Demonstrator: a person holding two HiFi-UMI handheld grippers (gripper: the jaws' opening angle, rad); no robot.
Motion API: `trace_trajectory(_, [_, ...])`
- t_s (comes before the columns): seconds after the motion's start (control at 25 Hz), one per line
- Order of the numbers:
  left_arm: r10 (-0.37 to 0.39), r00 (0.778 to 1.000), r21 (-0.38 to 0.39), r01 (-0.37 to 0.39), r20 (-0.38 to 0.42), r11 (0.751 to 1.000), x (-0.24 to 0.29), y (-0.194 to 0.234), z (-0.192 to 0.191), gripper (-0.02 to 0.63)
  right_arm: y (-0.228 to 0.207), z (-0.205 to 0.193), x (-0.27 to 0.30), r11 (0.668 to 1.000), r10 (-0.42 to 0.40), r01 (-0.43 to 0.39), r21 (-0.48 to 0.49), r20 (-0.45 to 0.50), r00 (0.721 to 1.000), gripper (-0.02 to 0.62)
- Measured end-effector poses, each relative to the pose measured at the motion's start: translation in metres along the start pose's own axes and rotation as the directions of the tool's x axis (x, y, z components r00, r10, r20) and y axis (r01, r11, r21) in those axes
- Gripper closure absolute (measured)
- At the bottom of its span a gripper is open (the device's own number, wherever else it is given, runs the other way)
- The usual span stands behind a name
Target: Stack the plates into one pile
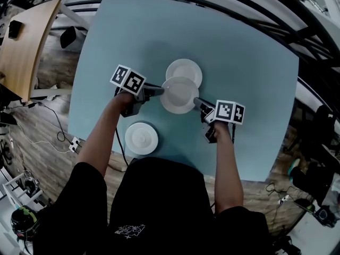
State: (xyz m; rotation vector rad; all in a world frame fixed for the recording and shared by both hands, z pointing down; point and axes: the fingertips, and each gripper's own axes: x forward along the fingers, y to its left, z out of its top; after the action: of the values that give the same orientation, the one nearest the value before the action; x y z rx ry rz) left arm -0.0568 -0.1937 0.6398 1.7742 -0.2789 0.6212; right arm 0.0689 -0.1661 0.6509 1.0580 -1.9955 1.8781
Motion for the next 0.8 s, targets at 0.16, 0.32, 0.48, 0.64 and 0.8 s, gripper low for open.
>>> trace_trajectory(0.16, [0.005, 0.999, -0.006, -0.005, 0.039, 1.0, 0.001, 0.005, 0.028, 0.578, 0.0, 0.029, 0.003, 1.0, -0.016, 0.017, -0.025, 0.022, 1.0, 0.56])
trace_trajectory(0.32, [-0.007, 0.998, -0.033, 0.009, 0.061, 0.999, 0.009, 0.008, 0.044, 0.578, -0.006, 0.051, 0.003, 0.999, -0.029, 0.03, -0.03, 0.032, 0.999, 0.56])
trace_trajectory(0.48, [0.01, 0.998, -0.034, -0.008, 0.06, 0.999, 0.013, 0.014, 0.054, 0.578, -0.008, 0.064, 0.006, 0.999, -0.032, 0.034, -0.042, 0.037, 0.999, 0.56])
trace_trajectory(0.64, [0.03, 0.998, -0.039, -0.028, 0.051, 0.999, 0.018, 0.017, 0.059, 0.578, -0.013, 0.072, 0.007, 0.998, -0.049, 0.05, -0.041, 0.035, 0.998, 0.56])
trace_trajectory(0.8, [0.045, 0.998, -0.046, -0.044, 0.037, 0.998, 0.022, 0.025, 0.06, 0.577, -0.019, 0.077, 0.012, 0.997, -0.066, 0.067, -0.048, 0.027, 0.997, 0.56])
